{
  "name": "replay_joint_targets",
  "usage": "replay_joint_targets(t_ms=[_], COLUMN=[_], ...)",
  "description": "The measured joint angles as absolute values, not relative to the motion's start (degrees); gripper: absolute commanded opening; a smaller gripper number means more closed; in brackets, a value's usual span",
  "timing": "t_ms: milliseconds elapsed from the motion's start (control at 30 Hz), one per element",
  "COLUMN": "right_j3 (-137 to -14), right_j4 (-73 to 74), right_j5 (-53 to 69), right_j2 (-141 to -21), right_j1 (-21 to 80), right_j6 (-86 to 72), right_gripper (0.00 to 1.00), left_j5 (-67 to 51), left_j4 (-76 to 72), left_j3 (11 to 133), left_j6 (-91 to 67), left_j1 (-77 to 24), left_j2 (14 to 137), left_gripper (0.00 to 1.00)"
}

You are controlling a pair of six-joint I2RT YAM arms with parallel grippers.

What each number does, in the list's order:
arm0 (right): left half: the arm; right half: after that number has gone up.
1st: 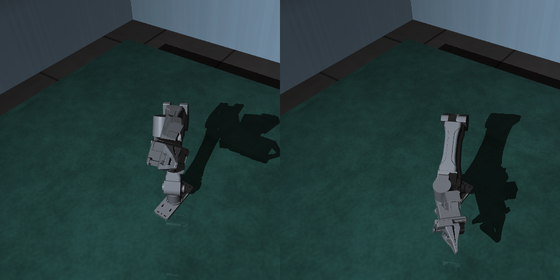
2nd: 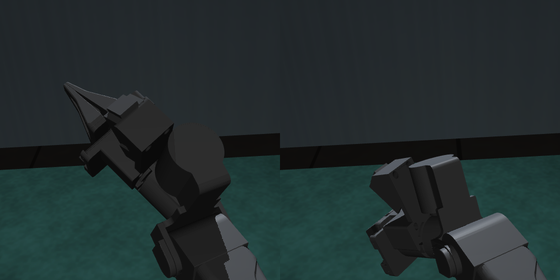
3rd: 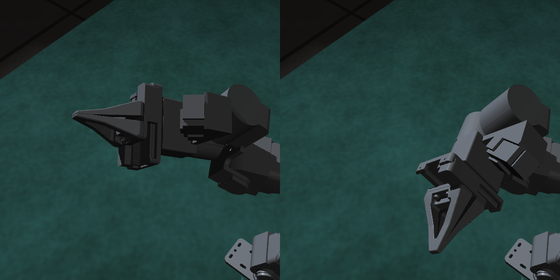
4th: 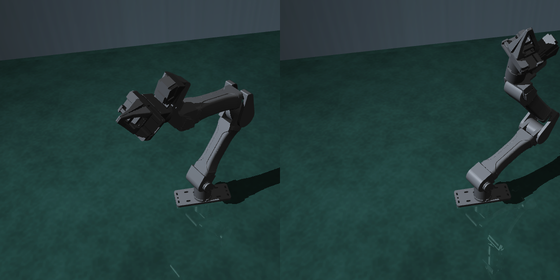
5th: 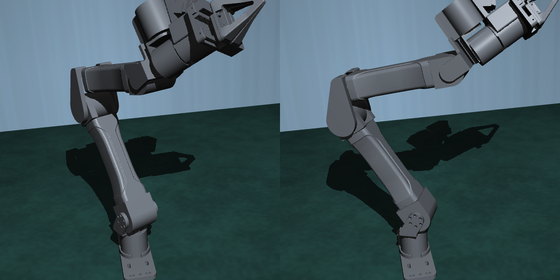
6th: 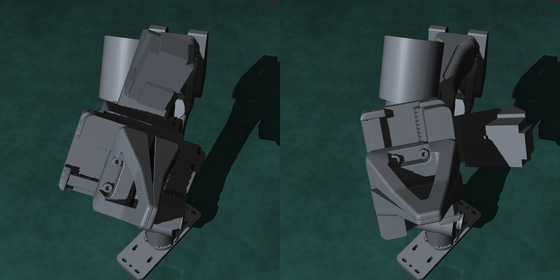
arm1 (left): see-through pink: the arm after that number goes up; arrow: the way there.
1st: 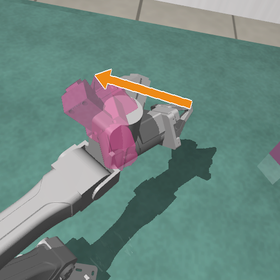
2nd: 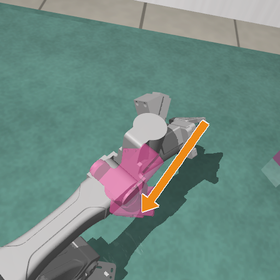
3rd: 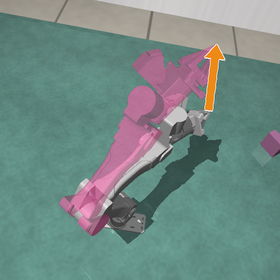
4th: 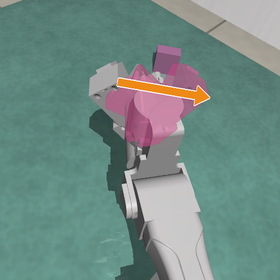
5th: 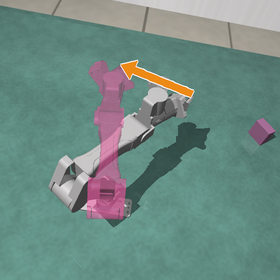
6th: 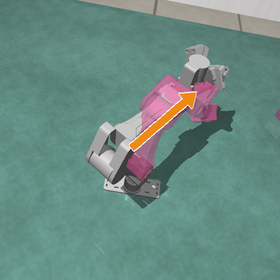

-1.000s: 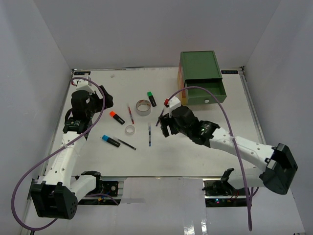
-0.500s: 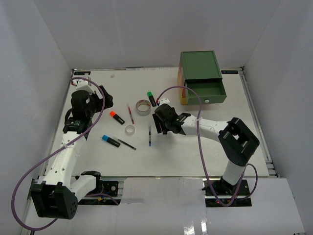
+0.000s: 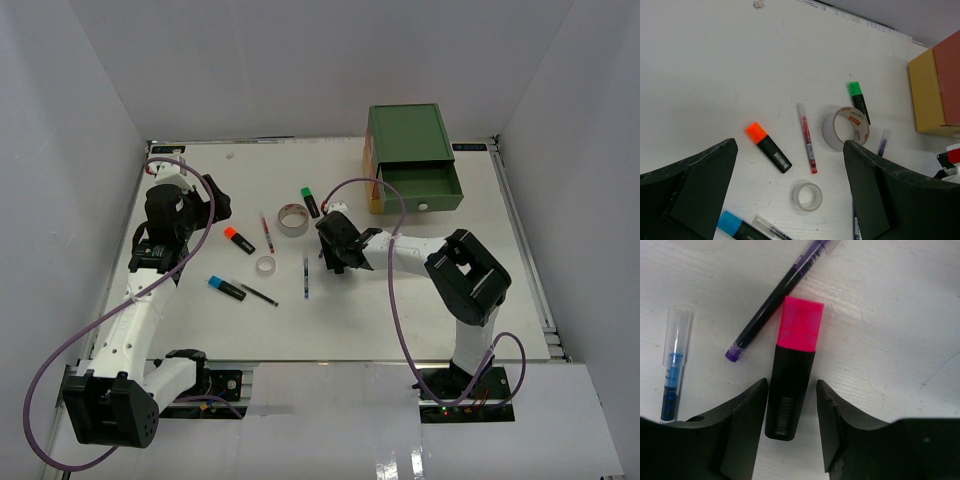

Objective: Sort the stationery into containers
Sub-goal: Pick up the pen from the center of the board, then place the pen in the drawer.

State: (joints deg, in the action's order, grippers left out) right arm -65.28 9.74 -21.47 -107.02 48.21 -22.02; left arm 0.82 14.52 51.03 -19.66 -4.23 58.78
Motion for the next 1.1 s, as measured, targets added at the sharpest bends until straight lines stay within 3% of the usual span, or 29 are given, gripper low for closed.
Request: replay_joint_targets(t_ms=[167,267,433,733,1100], right_j3=[-65.3,-65.1,-63.8,-66.2,-69.6], right_j4=[8.9,8.6,10.2,14.1,17.1], right_j5=[-20.7,-20.3,-19.5,-23.3,-26.8], right_j2=[-107.2,-107.1,-102.6,-82.8,-72.1], right_j1=[47.9,47.7,48.5,50.9,35.1], right_j6=[-21.4,-20.6,-17.4,-7.7,-11.5], right_gripper=[0.26,0.21,0.21,0.21,0.21], left_j5=[0.8,0.8,0.8,0.4,-1.1], left_j4=[14.5,14.5,14.5,14.5,14.5], left_j3=[51.0,51.0,51.0,51.0,51.0], left_j6=[-19.8,-19.9,-20.0,-20.0,-20.3], left_j1=[-4.2,-4.2,-4.1,-3.9,-3.9], left_j2=[58.8,58.8,58.8,58.8,59.7], left_gripper=[0.98,0.98,0.98,0.98,0.98])
